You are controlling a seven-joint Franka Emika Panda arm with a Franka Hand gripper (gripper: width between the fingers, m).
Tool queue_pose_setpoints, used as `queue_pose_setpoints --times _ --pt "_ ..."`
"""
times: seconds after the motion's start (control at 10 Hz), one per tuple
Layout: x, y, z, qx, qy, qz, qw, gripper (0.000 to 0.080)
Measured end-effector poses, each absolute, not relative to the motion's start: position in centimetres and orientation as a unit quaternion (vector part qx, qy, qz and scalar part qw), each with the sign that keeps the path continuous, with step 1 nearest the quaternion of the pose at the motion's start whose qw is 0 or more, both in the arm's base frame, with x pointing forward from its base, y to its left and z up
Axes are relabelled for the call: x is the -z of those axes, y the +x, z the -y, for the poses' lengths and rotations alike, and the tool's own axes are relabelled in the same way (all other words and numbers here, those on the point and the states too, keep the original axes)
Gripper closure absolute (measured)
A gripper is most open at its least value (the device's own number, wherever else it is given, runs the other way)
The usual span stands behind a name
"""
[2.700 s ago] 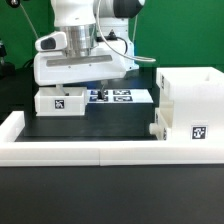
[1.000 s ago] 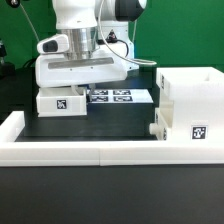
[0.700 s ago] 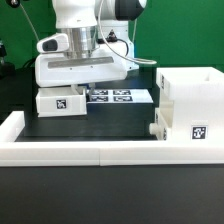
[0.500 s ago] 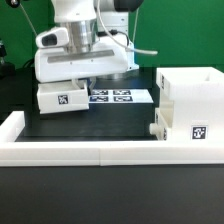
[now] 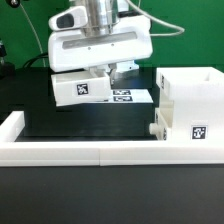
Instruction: Assemble drawer
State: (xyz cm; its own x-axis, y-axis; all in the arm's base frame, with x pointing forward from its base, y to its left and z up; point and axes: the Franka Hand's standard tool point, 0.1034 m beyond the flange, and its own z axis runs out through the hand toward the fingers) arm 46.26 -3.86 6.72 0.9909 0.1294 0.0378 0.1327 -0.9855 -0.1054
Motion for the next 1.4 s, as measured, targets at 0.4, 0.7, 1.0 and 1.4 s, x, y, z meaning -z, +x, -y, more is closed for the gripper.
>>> queue_pose_setpoints --times 0.4,0.7,1.0,1.4 --pt "-6.6 48.3 2.1 0.016 -0.996 0.063 0.059 0.0755" --pt "-6.6 48.3 2.2 0.016 -0.995 0.073 0.059 0.0755" --pt "-6.5 48.3 2.3 0.021 -0.982 0.178 0.056 0.0755" --pt "-6.1 50.0 1.8 0.029 -0.915 0.401 0.034 0.0755"
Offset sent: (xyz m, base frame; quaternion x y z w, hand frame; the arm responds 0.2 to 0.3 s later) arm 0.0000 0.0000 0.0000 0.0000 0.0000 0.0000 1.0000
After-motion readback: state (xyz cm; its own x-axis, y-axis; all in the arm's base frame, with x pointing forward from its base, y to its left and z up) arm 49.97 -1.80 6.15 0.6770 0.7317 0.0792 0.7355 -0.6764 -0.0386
